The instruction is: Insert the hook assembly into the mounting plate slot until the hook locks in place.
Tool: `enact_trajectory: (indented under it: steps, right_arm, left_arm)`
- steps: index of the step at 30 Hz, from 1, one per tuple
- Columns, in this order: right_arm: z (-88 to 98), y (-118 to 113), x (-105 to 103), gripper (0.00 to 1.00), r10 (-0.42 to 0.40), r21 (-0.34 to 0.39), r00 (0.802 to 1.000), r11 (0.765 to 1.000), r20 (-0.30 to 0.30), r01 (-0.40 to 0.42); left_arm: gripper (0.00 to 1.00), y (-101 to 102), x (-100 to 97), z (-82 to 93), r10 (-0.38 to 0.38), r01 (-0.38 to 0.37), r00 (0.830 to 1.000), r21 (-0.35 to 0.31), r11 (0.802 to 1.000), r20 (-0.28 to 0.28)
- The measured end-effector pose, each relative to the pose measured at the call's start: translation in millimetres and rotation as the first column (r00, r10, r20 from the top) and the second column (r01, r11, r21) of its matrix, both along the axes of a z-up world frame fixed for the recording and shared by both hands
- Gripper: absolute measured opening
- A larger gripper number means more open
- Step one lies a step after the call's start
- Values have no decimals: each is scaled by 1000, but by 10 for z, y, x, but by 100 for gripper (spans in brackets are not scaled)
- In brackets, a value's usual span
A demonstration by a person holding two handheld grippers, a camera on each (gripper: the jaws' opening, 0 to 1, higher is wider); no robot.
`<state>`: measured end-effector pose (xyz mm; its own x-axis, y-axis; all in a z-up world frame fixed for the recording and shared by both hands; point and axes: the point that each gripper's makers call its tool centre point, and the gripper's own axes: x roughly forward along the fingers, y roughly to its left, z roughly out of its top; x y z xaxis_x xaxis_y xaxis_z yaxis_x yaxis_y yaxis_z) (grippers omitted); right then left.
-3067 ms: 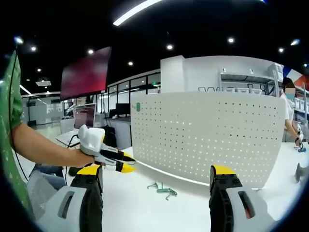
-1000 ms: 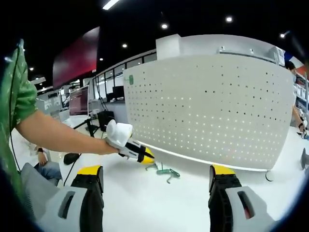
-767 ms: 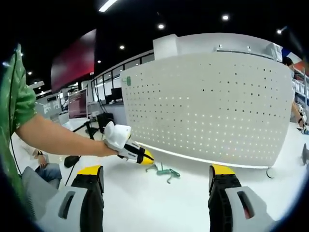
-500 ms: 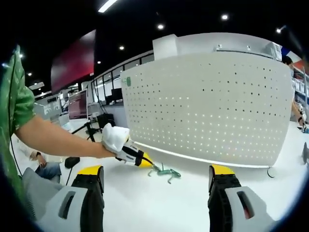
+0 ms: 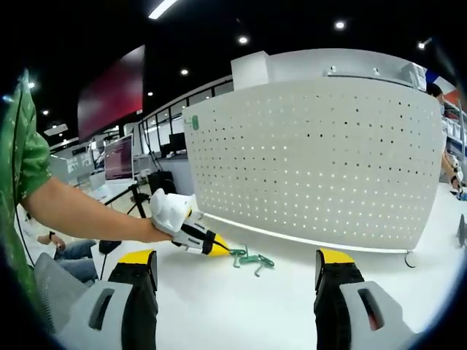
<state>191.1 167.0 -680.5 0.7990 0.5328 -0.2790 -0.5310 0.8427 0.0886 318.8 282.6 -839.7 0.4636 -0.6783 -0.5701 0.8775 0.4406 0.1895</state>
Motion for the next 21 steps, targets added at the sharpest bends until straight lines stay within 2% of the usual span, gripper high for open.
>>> enact_trajectory:
  steps: [10, 16, 19, 21]
  right_arm:
    - [17, 33, -4, 91, 12, 3, 1000, 1000, 6, -12]
    - [41, 51, -6, 91, 20, 4, 1000, 1000, 12, -21]
    - [61, 71, -13, 91, 27, 7, 999, 1000, 18, -27]
    - [78, 84, -19, 91, 32, 10, 999, 999, 23, -32]
  left_arm:
    - [1, 13, -104, 25, 45, -57, 992, -106, 993, -114]
    - [1, 13, -208, 120, 50, -85, 981, -184, 979, -187]
    - [1, -14, -312, 214, 35, -94, 971, -241, 966, -238]
    - [1, -29, -379, 270, 22, -88, 969, -257, 962, -247]
